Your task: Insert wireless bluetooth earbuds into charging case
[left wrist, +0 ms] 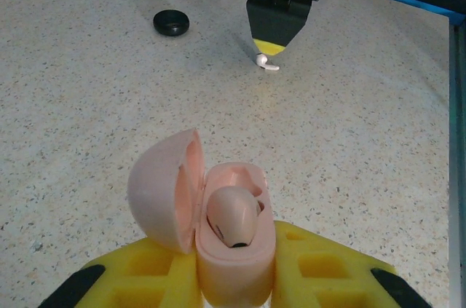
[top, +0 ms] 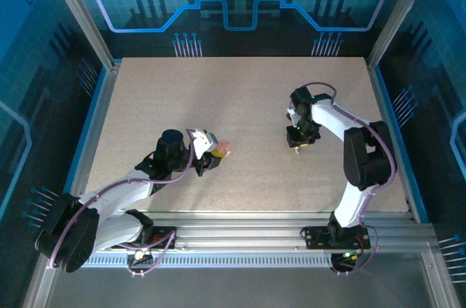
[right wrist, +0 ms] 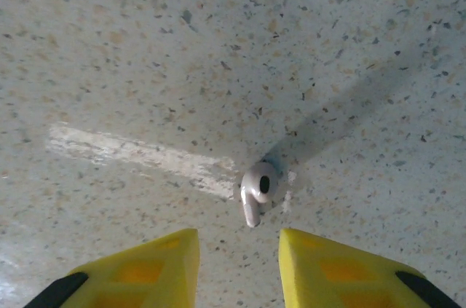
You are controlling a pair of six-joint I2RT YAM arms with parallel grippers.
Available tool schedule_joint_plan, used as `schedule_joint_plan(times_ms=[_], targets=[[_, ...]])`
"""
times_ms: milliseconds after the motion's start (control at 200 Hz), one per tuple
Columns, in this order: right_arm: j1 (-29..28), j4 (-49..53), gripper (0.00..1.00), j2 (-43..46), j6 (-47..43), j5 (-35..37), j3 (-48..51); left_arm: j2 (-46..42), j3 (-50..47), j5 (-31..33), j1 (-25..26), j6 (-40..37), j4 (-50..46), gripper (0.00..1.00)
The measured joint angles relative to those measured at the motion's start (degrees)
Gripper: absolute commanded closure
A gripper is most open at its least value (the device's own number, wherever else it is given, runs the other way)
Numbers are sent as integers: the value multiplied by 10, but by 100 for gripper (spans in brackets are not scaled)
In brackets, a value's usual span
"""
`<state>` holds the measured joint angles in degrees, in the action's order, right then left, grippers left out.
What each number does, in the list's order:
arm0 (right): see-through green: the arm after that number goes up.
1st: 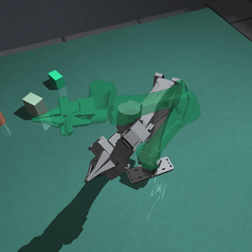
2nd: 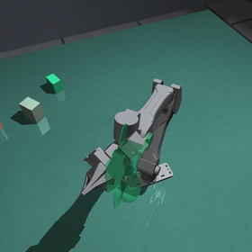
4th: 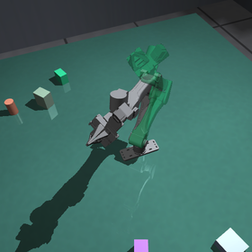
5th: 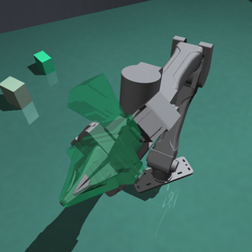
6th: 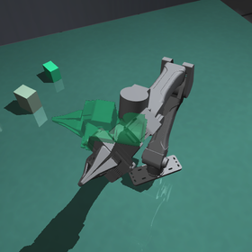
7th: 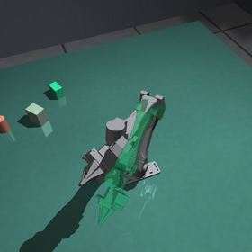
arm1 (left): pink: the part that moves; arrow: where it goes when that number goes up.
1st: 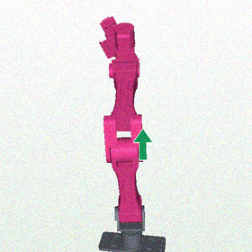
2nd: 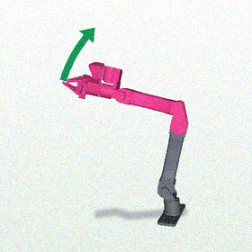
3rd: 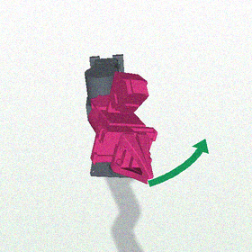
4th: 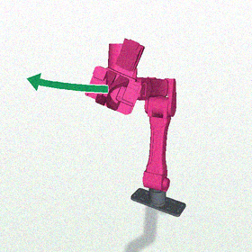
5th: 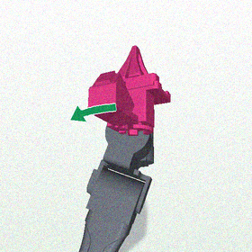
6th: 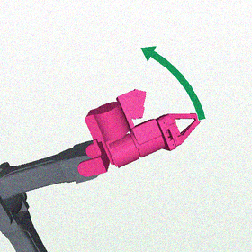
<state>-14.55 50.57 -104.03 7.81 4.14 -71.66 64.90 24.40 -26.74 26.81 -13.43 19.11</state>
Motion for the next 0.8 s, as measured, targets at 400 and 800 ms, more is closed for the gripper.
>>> schedule_joint_plan(times_ms=[400,800], targets=[[0,-2,69,-69,-15,14,-22,8,7,2,0,0,-1,77],[0,-2,77,-70,-15,19,-27,14,7,2,0,0,-3,77]])
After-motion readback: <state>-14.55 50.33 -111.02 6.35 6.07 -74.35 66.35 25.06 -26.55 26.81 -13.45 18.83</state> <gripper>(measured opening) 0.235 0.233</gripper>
